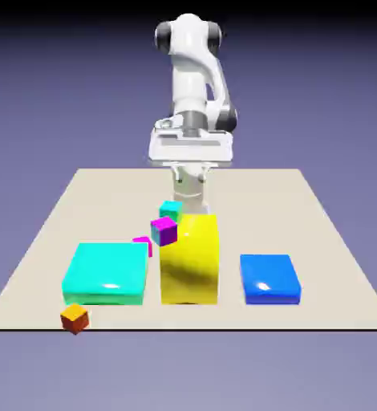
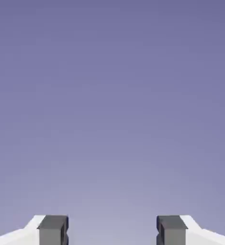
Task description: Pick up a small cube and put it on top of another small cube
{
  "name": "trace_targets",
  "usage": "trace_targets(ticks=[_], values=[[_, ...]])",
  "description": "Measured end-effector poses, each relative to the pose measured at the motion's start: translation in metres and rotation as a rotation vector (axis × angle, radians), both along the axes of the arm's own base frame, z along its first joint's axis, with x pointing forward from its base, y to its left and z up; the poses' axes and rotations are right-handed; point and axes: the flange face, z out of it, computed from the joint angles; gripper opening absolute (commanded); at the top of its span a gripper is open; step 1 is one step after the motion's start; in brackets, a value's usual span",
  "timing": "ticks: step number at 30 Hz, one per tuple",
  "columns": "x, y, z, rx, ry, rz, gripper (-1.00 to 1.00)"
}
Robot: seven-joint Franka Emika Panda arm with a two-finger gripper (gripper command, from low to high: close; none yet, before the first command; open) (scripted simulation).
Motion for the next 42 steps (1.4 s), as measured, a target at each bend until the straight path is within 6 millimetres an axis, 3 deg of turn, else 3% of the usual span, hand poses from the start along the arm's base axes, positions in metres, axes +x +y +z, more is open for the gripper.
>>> trace_targets(ticks=[9, 18, 23, 29, 30, 34, 35, 37, 42], values=[[0.075, -0.074, -0.049, 0.043, 0.218, -0.188, 0.00], [0.123, -0.169, -0.129, 0.114, 0.431, -0.382, 0.00], [0.135, -0.224, -0.185, 0.163, 0.547, -0.485, 0.00], [0.132, -0.289, -0.260, 0.233, 0.680, -0.607, 0.00], [0.132, -0.289, -0.260, 0.233, 0.681, -0.607, 0.00], [0.134, -0.291, -0.322, 0.233, 0.681, -0.607, 0.00], [0.134, -0.290, -0.330, 0.233, 0.681, -0.607, -1.00], [0.134, -0.290, -0.330, 0.233, 0.680, -0.607, -1.00], [0.133, -0.284, -0.253, 0.240, 0.679, -0.613, -1.00]])
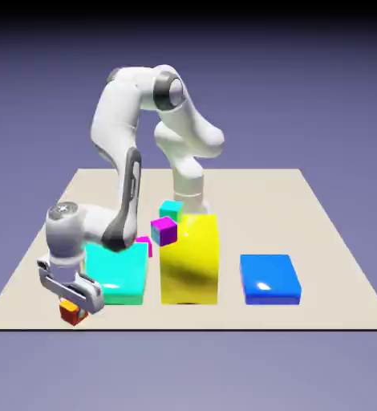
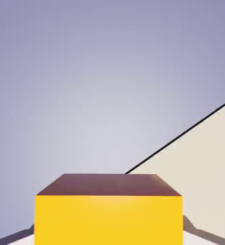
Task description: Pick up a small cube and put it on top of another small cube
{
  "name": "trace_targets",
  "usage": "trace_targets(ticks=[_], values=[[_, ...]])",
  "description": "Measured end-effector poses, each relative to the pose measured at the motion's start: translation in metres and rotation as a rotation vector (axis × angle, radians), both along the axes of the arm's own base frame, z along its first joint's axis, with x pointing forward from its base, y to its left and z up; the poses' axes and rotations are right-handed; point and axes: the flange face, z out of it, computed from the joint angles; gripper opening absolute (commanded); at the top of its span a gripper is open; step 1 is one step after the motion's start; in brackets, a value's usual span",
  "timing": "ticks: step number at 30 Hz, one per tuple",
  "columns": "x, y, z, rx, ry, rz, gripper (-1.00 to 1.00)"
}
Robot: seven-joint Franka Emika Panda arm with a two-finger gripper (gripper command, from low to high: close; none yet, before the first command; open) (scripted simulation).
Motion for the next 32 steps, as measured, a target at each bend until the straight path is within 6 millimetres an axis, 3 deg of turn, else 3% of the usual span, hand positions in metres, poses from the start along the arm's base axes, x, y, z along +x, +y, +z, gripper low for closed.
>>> trace_targets(ticks=[5, 11, 17, 22, 25, 29, 30, 32], values=[[0.001, 0.047, 0.069, 0.028, -0.012, -0.074, -1.00], [-0.013, 0.110, 0.142, 0.044, -0.013, -0.151, -1.00], [-0.044, 0.169, 0.203, 0.037, -0.007, -0.235, -1.00], [-0.080, 0.215, 0.242, 0.012, 0.000, -0.310, -1.00], [-0.095, 0.231, 0.253, -0.001, 0.002, -0.339, -1.00], [-0.093, 0.228, 0.190, -0.002, 0.002, -0.339, -1.00], [-0.093, 0.228, 0.183, -0.002, 0.002, -0.339, 1.00], [-0.093, 0.228, 0.183, -0.003, 0.003, -0.339, 1.00]])
